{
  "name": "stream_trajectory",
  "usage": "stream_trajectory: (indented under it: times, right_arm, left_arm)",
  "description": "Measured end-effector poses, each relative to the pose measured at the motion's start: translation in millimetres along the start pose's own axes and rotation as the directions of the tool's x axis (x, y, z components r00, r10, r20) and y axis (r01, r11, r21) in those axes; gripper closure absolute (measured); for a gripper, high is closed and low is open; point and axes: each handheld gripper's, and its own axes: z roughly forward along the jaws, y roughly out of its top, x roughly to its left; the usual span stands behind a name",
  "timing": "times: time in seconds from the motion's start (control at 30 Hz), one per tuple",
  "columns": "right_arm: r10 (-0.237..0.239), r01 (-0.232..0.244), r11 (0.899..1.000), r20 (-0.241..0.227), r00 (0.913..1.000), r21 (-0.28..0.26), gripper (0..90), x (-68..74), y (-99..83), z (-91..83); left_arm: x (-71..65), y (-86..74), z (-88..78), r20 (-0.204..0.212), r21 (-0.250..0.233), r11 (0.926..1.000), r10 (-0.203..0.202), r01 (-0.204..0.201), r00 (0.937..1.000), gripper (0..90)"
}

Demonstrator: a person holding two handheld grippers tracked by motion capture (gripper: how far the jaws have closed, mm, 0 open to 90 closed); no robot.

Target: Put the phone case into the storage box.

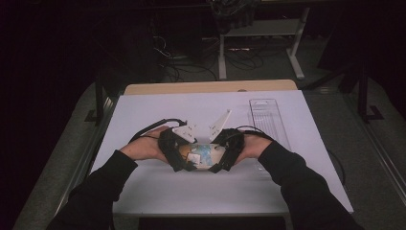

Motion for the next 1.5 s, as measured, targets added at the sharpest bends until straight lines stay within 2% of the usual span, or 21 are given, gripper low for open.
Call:
stream_trajectory:
  times: [0.1, 0.27, 0.47, 0.57, 0.63, 0.77, 0.9, 1.1, 1.17, 1.2, 1.23, 1.3, 1.33, 1.37, 1.4, 1.43, 1.5]
  right_arm:
    - [0.006, -0.006, 1.0, 0.003, 1.0, -0.004, 9.3, -0.4, -0.4, -0.7]
    - [0.015, -0.015, 1.0, 0.012, 0.9998, 0.002, 9.3, -1.9, -2.7, -1.9]
    - [0.037, -0.037, 0.999, 0.027, 0.999, 0.0, 9.3, -4.7, -6.9, -2.9]
    - [0.047, -0.047, 0.999, 0.037, 0.9982, -0.004, 9.2, -6.6, -9.0, -3.1]
    - [0.069, -0.069, 0.998, 0.054, 0.9962, -0.008, 9.2, -7.9, -11.2, -3.5]
    - [0.099, -0.099, 0.995, 0.064, 0.993, -0.018, 9.2, -11.2, -16.4, -3.3]
    - [0.121, -0.12, 0.993, 0.078, 0.9895, -0.024, 9.1, -12.3, -20.6, -5.6]
    - [0.151, -0.149, 0.989, 0.118, 0.9815, -0.024, 9.1, -16.8, -24.6, -12.0]
    - [0.174, -0.172, 0.985, 0.132, 0.9758, -0.029, 9.2, -16.6, -24.9, -14.3]
    - [0.188, -0.186, 0.982, 0.142, 0.9718, -0.03, 9.1, -16.4, -24.9, -15.6]
    - [0.183, -0.18, 0.983, 0.148, 0.9719, -0.036, 9.1, -17.0, -25.3, -16.4]
    - [0.198, -0.194, 0.98, 0.159, 0.9671, -0.043, 9.1, -16.9, -25.0, -18.2]
    - [0.207, -0.202, 0.978, 0.164, 0.9644, -0.046, 9.1, -16.6, -24.8, -18.9]
    - [0.209, -0.204, 0.978, 0.182, 0.9608, -0.048, 9.1, -16.4, -24.3, -19.8]
    - [0.206, -0.2, 0.978, 0.184, 0.9611, -0.049, 9.1, -16.4, -24.3, -20.1]
    - [0.214, -0.208, 0.977, 0.193, 0.9575, -0.054, 9.1, -15.3, -24.2, -20.4]
    - [0.228, -0.22, 0.973, 0.204, 0.9519, -0.065, 9.1, -14.9, -24.5, -20.6]
  left_arm:
    - [2.0, -1.5, -2.3, -0.01, -0.015, 0.9997, -0.019, 0.019, 0.9998, 0.0]
    - [3.5, -4.8, -9.3, -0.036, -0.047, 0.9981, -0.041, 0.039, 0.9985, 0.0]
    - [2.0, -11.1, -15.6, -0.032, -0.086, 0.9932, -0.081, 0.077, 0.9962, 0.0]
    - [3.7, -15.2, -18.6, -0.044, -0.082, 0.9945, -0.068, 0.065, 0.9967, 0.0]
    - [4.3, -19.4, -20.8, -0.049, -0.09, 0.9928, -0.083, 0.078, 0.9953, 0.0]
    - [3.7, -25.7, -24.9, -0.073, -0.122, 0.9861, -0.122, 0.113, 0.9899, 0.0]
    - [2.3, -30.9, -28.8, -0.098, -0.165, 0.9759, -0.16, 0.143, 0.9822, 0.0]
    - [-2.3, -38.5, -35.4, -0.142, -0.205, 0.9614, -0.215, 0.183, 0.9664, 0.0]
    - [-4.0, -42.4, -36.3, -0.168, -0.221, 0.9543, -0.24, 0.201, 0.9562, 0.0]
    - [-4.5, -44.4, -37.0, -0.17, -0.228, 0.9512, -0.249, 0.208, 0.9536, 0.0]
    - [-4.3, -46.0, -37.6, -0.177, -0.226, 0.9509, -0.254, 0.212, 0.9511, 0.0]
    - [-5.6, -50.5, -37.3, -0.195, -0.231, 0.9428, -0.287, 0.24, 0.9379, 0.0]
    - [-6.0, -53.1, -37.5, -0.215, -0.232, 0.9413, -0.296, 0.245, 0.9308, 0.0]
    - [-6.7, -54.8, -37.2, -0.219, -0.234, 0.9383, -0.306, 0.254, 0.9265, 0.0]
    - [-8.9, -57.2, -36.8, -0.226, -0.242, 0.9311, -0.328, 0.273, 0.9175, 0.0]
    - [-9.9, -58.7, -36.5, -0.234, -0.241, 0.9303, -0.332, 0.276, 0.9136, 0.0]
    - [-13.2, -61.8, -34.4, -0.259, -0.241, 0.9262, -0.349, 0.29, 0.9004, 0.0]
